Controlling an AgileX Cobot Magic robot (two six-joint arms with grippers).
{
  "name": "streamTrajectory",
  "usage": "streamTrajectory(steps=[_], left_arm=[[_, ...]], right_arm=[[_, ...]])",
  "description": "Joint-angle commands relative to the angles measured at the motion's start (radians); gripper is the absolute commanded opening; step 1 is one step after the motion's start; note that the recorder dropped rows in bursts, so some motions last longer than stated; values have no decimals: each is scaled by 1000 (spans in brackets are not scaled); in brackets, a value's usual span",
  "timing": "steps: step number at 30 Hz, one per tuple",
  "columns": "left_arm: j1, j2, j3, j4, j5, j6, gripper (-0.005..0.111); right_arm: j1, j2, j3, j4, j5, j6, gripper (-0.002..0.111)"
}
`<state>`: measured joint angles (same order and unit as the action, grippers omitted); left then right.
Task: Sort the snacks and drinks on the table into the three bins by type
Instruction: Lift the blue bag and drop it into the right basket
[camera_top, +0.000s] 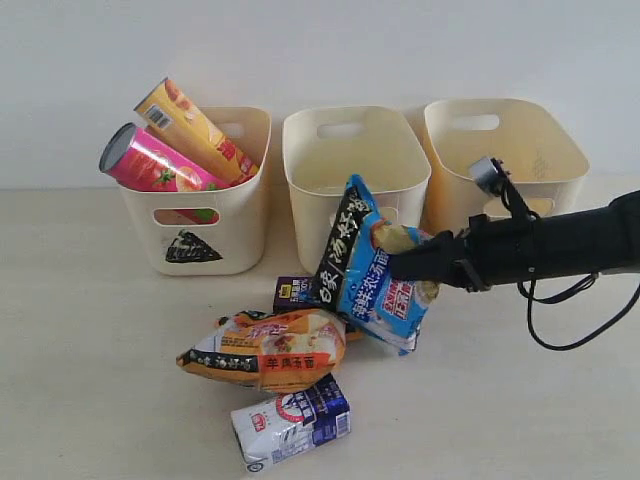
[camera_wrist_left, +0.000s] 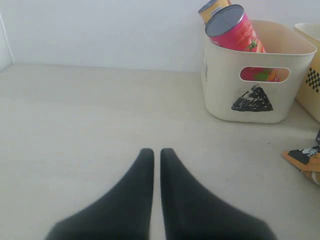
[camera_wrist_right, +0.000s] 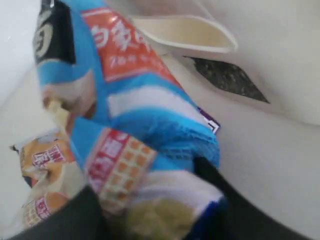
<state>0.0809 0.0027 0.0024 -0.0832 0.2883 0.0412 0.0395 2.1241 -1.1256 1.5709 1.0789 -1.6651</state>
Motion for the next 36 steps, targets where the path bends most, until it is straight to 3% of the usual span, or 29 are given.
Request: streamTrajectory(steps=[1,14,21,27,36], left_arm=[[3,-3,-2,-2,-4,5,4],[3,-3,-2,-2,-4,5,4],[3,-3,-2,-2,-4,5,4],[3,-3,-2,-2,-4,5,4],[3,-3,-2,-2,-4,5,4]], right_arm=[[1,1,-3,-62,116,-15,2],[-13,-241,-3,-222,142,46,1],[-122,-470,-3,-279,102,95,1],[-224,-639,-3,-279,-135,153,1],[-230,-694,-3,-128,-546,165,1]])
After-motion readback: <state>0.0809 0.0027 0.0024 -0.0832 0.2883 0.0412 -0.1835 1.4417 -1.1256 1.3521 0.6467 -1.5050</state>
